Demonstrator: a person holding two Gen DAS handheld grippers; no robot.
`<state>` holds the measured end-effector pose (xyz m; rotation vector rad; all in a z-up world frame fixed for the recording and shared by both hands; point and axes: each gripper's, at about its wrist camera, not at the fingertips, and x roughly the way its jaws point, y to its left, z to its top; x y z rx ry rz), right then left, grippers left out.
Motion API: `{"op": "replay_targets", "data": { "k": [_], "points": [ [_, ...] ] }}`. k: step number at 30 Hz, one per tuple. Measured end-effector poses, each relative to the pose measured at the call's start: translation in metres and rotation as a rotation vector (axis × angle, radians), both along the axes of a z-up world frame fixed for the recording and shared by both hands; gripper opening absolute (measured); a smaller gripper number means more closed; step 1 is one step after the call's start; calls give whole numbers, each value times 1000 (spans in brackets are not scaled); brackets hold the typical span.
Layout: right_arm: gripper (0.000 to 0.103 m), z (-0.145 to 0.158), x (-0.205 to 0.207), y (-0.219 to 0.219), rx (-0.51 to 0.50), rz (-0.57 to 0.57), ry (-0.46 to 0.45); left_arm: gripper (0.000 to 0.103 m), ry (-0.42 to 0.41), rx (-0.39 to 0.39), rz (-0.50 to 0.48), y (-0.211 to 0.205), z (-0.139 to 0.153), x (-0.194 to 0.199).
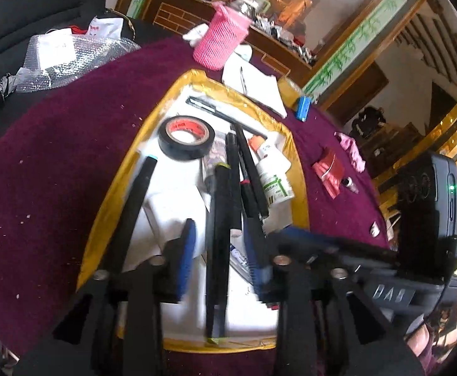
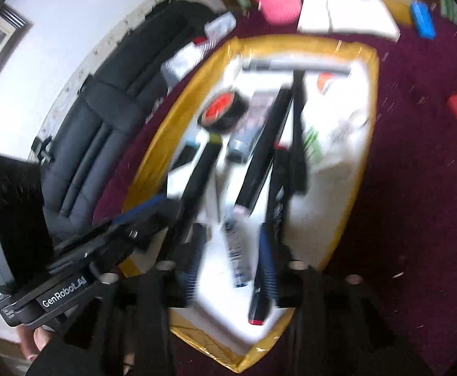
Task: Organize objects
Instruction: 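Lower the marker and clear pen into the tray and open both tools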
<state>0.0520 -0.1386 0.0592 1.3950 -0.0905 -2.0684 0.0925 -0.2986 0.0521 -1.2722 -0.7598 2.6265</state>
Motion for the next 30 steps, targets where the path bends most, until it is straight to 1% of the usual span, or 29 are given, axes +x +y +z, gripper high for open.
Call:
{"op": "replay_targets", "data": {
  "k": [1, 2, 3, 5, 7, 8, 9, 11, 12, 13, 15, 16, 20, 22, 24, 25, 27, 28, 29, 30],
  "points": [
    [49, 4, 0, 1, 16, -12, 30, 39, 10, 7, 15, -4, 2, 3],
    [50, 7, 0, 1, 33, -18, 51, 41, 18, 8, 27, -7, 4, 5],
    [50, 8, -2, -1, 42, -19, 51, 43, 27, 11, 41, -10, 5, 8],
    [51, 3, -5, -2, 38, -18, 23, 46, 37, 27, 68, -17, 5, 12],
    [52, -8, -8, -10, 43, -12, -15, 46, 36, 67, 108, -28, 2, 18],
    [52, -17, -8, -18, 44, 3, -55, 46, 36, 79, 120, -32, 1, 19],
    [53, -21, -6, -20, 24, 21, -86, 46, 36, 88, 132, -36, -1, 21],
    [55, -21, -2, -24, -54, 62, -122, 46, 40, 95, 157, -45, -2, 27],
    [55, -21, -2, -25, -75, 65, -132, 46, 43, 99, 167, -49, -2, 30],
    [55, -20, -2, -25, -82, 57, -128, 46, 50, 110, 170, -53, -2, 32],
    [55, -14, -3, -22, -69, 14, -74, 46, 52, 102, 185, -57, -2, 37],
    [55, -10, -4, -20, -79, 1, -52, 46, 58, 99, 191, -59, -2, 39],
    [57, 0, -9, -11, -108, -33, -30, 46, 87, 102, 202, -63, 3, 45],
    [59, 0, -11, -14, -96, -26, -46, 48, 106, 85, 203, -62, 8, 48],
    [59, -6, -13, -19, -97, -14, -83, 53, 118, 72, 202, -62, 11, 49],
    [59, -8, -14, -21, -95, -2, -97, 53, 123, 70, 200, -61, 12, 49],
    [61, -17, -14, -36, -55, 37, -122, 53, 125, 73, 194, -60, 12, 48],
    [69, -18, -15, -40, -43, 35, -116, 53, 123, 75, 190, -59, 11, 47],
    [71, -15, -16, -44, -53, 33, -95, 53, 121, 75, 189, -58, 11, 47],
    [71, -13, -17, -48, -87, 51, -96, 53, 120, 75, 188, -58, 11, 47]
  ]
}}
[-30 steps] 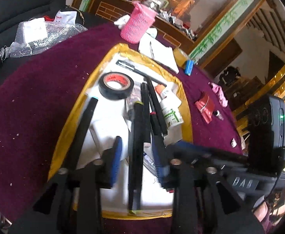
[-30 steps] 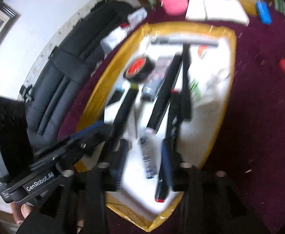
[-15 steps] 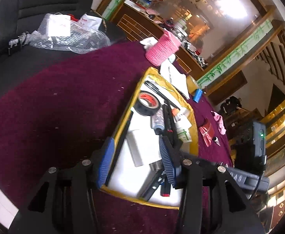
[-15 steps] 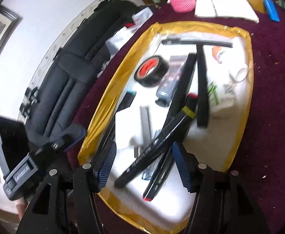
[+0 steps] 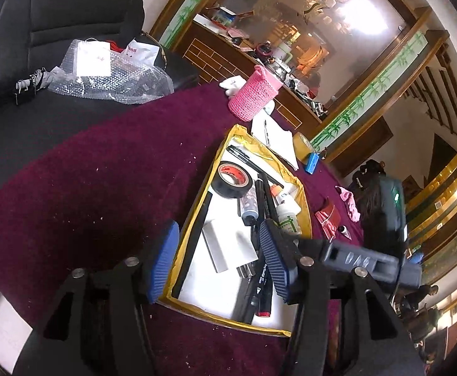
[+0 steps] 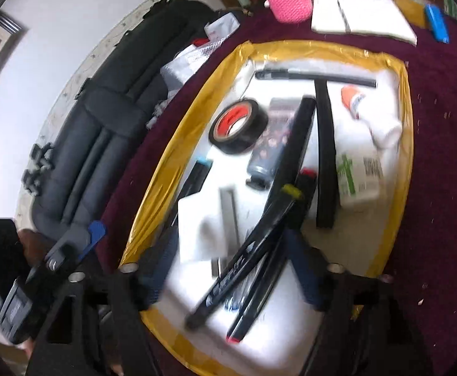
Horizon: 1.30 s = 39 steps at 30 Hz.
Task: Organize objects
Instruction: 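Lower the marker and clear pen into the tray and open both tools, then move both tools back over the table toward the pink pom-pom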
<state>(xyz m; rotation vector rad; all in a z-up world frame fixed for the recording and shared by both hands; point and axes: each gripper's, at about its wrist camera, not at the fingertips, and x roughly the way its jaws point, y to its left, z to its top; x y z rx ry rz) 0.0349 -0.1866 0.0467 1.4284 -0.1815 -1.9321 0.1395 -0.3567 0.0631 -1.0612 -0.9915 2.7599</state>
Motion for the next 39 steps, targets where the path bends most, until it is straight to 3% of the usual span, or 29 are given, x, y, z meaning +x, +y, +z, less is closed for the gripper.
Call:
{"op": "replay_targets", "data": {
  "k": [4, 9, 12, 16, 19, 21, 25, 27, 29, 39],
  "points": [
    [71, 5, -3, -12, -101, 61, -49, 53, 2, -6, -3, 1, 1, 0],
    [71, -10, -5, -7, -61, 29, -91, 53, 3, -8, -13, 5, 0, 0],
    [71, -11, -6, 9, -95, -1, -117, 53, 4, -24, -17, 8, 1, 0],
    [71, 12, -1, 25, -139, -12, -53, 53, -4, -77, -20, 16, 6, -1],
    [72, 33, 3, 46, -127, -52, 37, 53, -6, -173, -19, 32, 15, -2],
    [72, 42, 4, 63, -109, -95, 82, 59, -6, -256, -10, 44, 21, -3],
    [72, 43, 1, 105, -55, -189, 143, 64, 0, -466, -16, 86, 34, -7],
    [72, 41, 2, 126, -25, -230, 167, 70, 3, -528, -31, 104, 37, -8],
    [72, 37, 4, 146, -4, -259, 182, 75, 4, -580, -55, 125, 38, -10],
    [72, 33, 22, 230, 42, -377, 239, 76, -9, -770, -129, 202, 39, -12]
  ]
}}
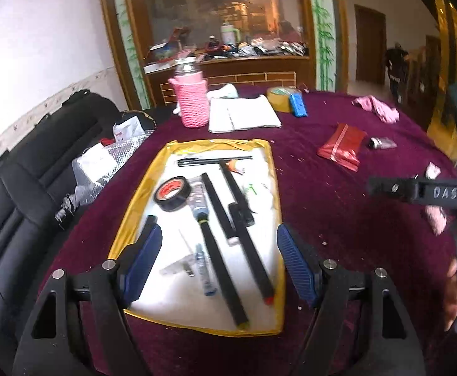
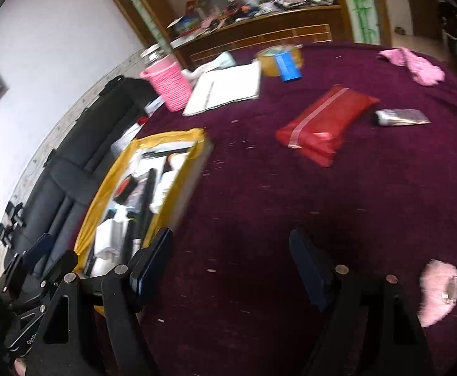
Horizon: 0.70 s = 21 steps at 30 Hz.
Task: Organize objects
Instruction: 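Move both tools back over the table toward the pink pom-pom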
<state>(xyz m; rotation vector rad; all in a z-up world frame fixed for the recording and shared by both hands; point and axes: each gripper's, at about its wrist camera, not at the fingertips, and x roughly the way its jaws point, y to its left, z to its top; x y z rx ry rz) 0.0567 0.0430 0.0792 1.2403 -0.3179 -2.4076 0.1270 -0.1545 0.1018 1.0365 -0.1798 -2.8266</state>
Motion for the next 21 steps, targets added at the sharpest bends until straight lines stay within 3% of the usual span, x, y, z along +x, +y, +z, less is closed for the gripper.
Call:
{"op": "replay_targets", "data": {
  "k": [4, 11, 21],
  "points": [
    [72, -3, 4, 39, -16, -57, 8, 76, -26, -77, -26, 28, -3, -1],
    [72, -14, 7, 107, -60, -161, -6, 76, -66, -142, -73, 69, -7, -6],
    [72, -19, 3, 191, -91, -301, -3, 76, -117, -195, -169, 125, -15, -14]
  ]
}}
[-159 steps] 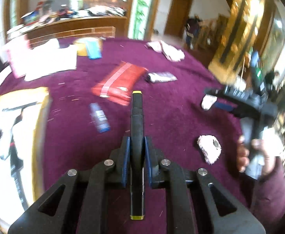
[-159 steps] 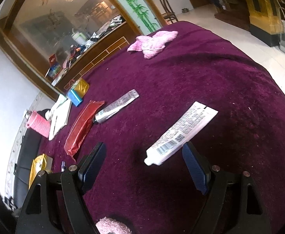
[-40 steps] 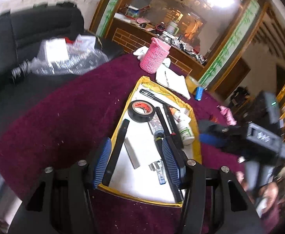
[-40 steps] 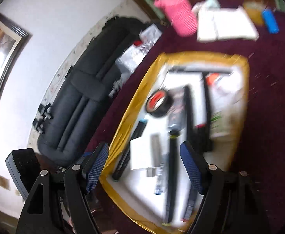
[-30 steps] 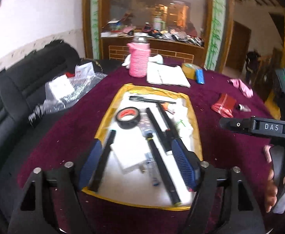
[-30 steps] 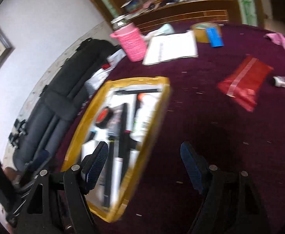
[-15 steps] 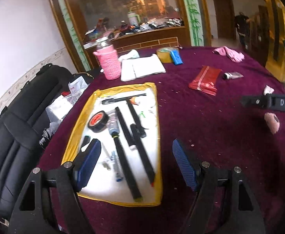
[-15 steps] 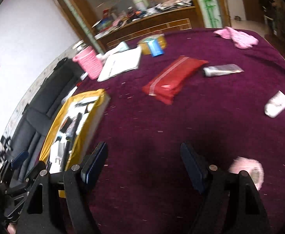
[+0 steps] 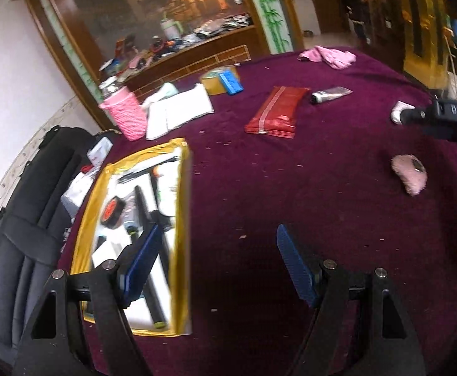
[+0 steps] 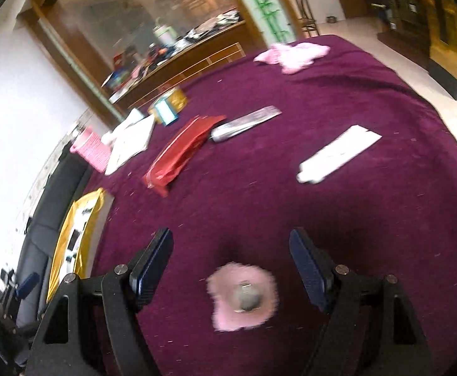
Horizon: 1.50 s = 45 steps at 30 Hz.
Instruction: Organize objects
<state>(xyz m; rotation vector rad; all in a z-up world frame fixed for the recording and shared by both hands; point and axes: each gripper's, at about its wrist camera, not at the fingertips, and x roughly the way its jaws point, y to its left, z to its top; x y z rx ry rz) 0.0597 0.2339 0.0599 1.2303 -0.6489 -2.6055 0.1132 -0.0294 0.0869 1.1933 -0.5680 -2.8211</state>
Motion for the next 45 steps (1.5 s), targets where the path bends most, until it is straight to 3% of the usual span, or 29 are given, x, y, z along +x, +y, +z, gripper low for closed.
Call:
{"op": "replay_targets", "data": {
  "k": [3, 8, 16, 25, 28, 36, 37, 38, 39, 40, 41, 43, 45],
  "points": [
    [72, 1, -3, 19, -11, -35, 1, 76, -50, 29, -43, 14, -7, -5],
    [72, 4, -18, 44, -1, -98, 8, 76, -182, 153, -140, 35, -23, -12],
    [73, -13, -22, 75, -50, -168, -1, 76, -268, 202, -270, 89, -43, -20],
    [73, -17, -19, 100, -105, -289, 7, 75, -266, 257, -381, 150, -57, -58],
    [73, -21, -16, 109, -122, -324, -3, 89, -245, 271, -425, 165, -59, -65],
    [73, -29, -20, 111, -127, -342, -29, 90, -241, 206, -541, 210, -66, -69],
    [73, -30, -21, 112, -125, -344, -31, 89, -256, 217, -544, 214, -66, -72],
    [73, -31, -20, 112, -122, -349, -32, 76, -274, 236, -542, 214, -66, -74],
    [73, -31, -21, 112, -119, -353, -32, 54, -292, 278, -535, 210, -64, -76],
    [73, -31, -21, 113, -116, -355, -33, 45, -276, 285, -516, 205, -61, -77],
    [73, -32, -21, 113, -112, -354, -33, 25, -274, 288, -512, 201, -59, -77],
    [74, -32, -21, 111, -102, -352, -32, 18, -300, 362, -494, 181, -54, -83],
    [74, -31, -22, 110, -93, -347, -31, 5, -322, 447, -463, 156, -49, -85]
  ]
}}
